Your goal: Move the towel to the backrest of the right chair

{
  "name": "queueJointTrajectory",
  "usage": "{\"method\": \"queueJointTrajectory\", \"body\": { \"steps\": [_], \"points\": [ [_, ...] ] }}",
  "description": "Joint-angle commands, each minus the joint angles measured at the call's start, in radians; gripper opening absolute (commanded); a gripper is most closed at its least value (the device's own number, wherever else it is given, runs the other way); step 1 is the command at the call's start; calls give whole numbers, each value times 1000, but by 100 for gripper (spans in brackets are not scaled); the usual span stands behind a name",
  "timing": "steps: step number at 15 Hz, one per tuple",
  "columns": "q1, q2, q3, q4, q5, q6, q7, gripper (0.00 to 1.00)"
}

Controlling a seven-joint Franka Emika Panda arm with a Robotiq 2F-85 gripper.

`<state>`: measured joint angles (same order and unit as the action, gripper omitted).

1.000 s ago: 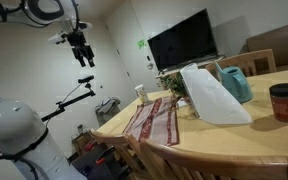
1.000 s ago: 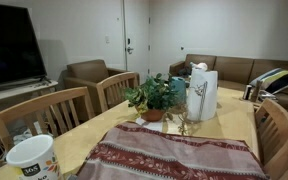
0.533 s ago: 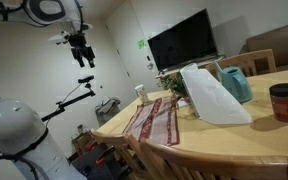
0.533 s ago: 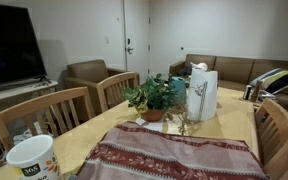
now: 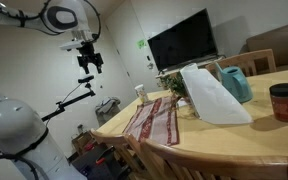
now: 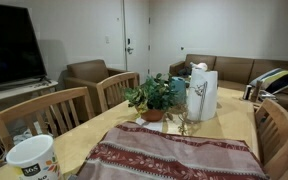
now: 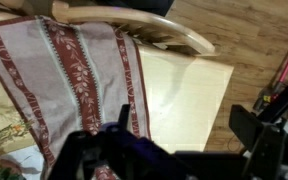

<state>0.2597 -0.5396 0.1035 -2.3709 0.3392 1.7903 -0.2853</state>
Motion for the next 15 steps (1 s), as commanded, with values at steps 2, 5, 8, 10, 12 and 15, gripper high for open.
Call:
{"method": "queueJointTrajectory", "body": {
  "steps": [2, 5, 8, 10, 12, 15],
  "points": [
    [-28, 127, 40, 85, -136, 46, 39, 100],
    [-17, 116, 30, 58, -119, 47, 18, 100],
    [-19, 125, 30, 68, -121, 47, 18, 100],
    [-21, 141, 31, 70, -131, 44, 15, 100],
    [-22, 180, 32, 54, -140, 89, -5, 100],
    [-20, 273, 56, 47, -172, 178, 13, 100]
  ]
}}
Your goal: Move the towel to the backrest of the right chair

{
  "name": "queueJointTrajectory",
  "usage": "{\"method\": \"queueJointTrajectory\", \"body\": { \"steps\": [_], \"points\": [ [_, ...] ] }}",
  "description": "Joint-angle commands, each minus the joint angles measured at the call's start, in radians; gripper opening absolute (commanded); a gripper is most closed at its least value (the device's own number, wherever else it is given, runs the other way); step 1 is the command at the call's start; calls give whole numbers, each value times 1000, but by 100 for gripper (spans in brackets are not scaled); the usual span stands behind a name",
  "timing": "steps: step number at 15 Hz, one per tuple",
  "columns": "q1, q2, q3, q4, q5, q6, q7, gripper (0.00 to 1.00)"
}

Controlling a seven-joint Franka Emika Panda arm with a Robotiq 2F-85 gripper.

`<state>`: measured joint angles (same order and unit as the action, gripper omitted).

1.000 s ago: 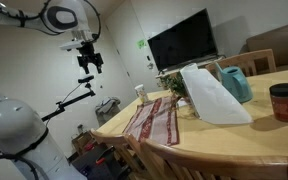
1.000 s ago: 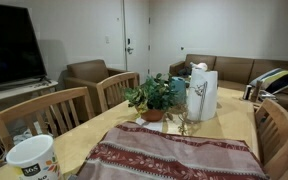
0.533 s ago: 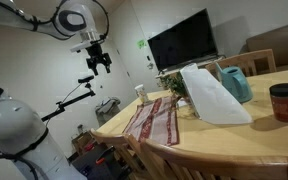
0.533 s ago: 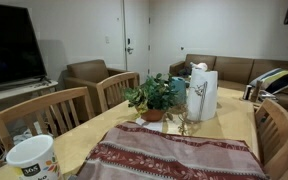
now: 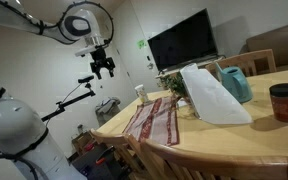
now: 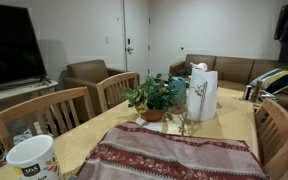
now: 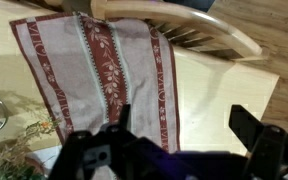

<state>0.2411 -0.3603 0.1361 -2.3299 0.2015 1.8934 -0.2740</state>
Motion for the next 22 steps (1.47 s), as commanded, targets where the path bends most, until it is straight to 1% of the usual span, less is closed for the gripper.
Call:
{"method": "queueJointTrajectory", "body": {
  "steps": [1, 3, 6, 8, 10, 14, 15, 16, 21, 22],
  "points": [
    [3, 130, 35, 12, -44, 109, 8, 100],
    [7, 216, 71, 36, -108, 187, 46, 100],
    [11, 351, 121, 85, -249, 272, 133, 100],
    [14, 420, 135, 116, -357, 306, 207, 100],
    [22, 471, 131, 153, -422, 313, 264, 100],
    [28, 528, 108, 216, -495, 330, 331, 100],
    [24, 532, 109, 230, -468, 308, 306, 100],
    [24, 511, 113, 190, -457, 323, 288, 100],
    [24, 527, 107, 214, -457, 322, 288, 100],
    [26, 532, 100, 210, -485, 330, 310, 100]
  ]
}}
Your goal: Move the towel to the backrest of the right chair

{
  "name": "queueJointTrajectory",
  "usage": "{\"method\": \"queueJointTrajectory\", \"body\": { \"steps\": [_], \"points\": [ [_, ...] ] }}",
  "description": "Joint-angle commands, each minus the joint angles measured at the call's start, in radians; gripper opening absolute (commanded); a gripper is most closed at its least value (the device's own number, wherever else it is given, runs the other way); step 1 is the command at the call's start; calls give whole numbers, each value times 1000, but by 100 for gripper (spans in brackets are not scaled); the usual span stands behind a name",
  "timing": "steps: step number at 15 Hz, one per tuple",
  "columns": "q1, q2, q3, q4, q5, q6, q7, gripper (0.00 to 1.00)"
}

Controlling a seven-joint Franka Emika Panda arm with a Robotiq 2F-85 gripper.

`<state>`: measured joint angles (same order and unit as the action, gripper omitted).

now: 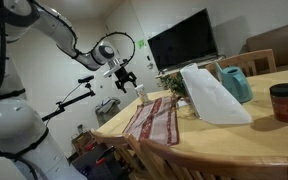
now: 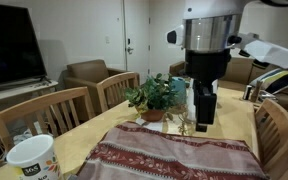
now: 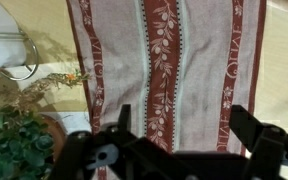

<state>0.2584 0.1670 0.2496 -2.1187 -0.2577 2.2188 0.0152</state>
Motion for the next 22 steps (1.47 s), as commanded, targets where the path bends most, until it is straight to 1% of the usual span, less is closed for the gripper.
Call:
{"method": "queueJointTrajectory", "body": {
  "steps": [1, 2, 6, 8, 11, 13, 15, 17, 20, 22],
  "points": [
    [14, 9, -15, -18, -64, 55, 26, 100],
    [25, 22, -19, -22, -126, 77, 47, 100],
    [51, 116, -26, 7, -260, 154, 56, 100],
    [68, 177, -33, 35, -292, 192, 50, 100],
    [88, 269, -47, 87, -306, 259, 27, 100],
    [96, 324, -56, 128, -289, 283, 1, 100],
    [105, 370, -65, 173, -272, 283, -13, 100],
    [93, 409, -41, 221, -188, 233, -56, 100],
    [89, 468, -14, 296, -96, 225, -133, 100],
    [95, 502, -6, 343, -63, 218, -171, 100]
  ]
}}
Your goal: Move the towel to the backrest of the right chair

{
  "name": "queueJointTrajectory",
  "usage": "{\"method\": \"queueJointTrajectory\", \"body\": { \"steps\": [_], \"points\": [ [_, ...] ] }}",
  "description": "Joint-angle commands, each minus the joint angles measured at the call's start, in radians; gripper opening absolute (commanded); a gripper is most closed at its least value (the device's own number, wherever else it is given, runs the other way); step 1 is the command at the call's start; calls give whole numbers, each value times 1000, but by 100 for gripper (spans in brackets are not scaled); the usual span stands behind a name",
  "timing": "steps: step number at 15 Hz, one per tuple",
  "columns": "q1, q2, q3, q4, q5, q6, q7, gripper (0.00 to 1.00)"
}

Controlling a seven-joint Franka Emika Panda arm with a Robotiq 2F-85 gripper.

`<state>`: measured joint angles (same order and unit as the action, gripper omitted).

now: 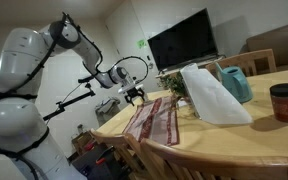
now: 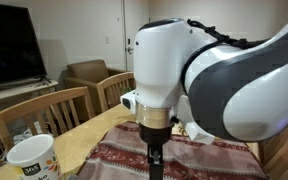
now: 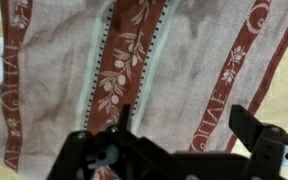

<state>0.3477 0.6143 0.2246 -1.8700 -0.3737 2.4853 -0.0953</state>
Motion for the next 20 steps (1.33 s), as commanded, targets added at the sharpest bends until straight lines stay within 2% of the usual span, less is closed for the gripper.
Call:
{"method": "queueJointTrajectory", "body": {
  "steps": [1, 7, 8, 17, 20],
  "points": [
    [10, 73, 23, 118, 64, -55, -78, 100],
    [55, 162, 33, 225, 76, -119, -103, 100],
    [55, 131, 15, 171, 63, -66, -69, 100],
    [63, 177, 21, 214, 68, -81, -91, 100],
    [85, 226, 14, 261, 59, -128, -92, 100]
  ]
}}
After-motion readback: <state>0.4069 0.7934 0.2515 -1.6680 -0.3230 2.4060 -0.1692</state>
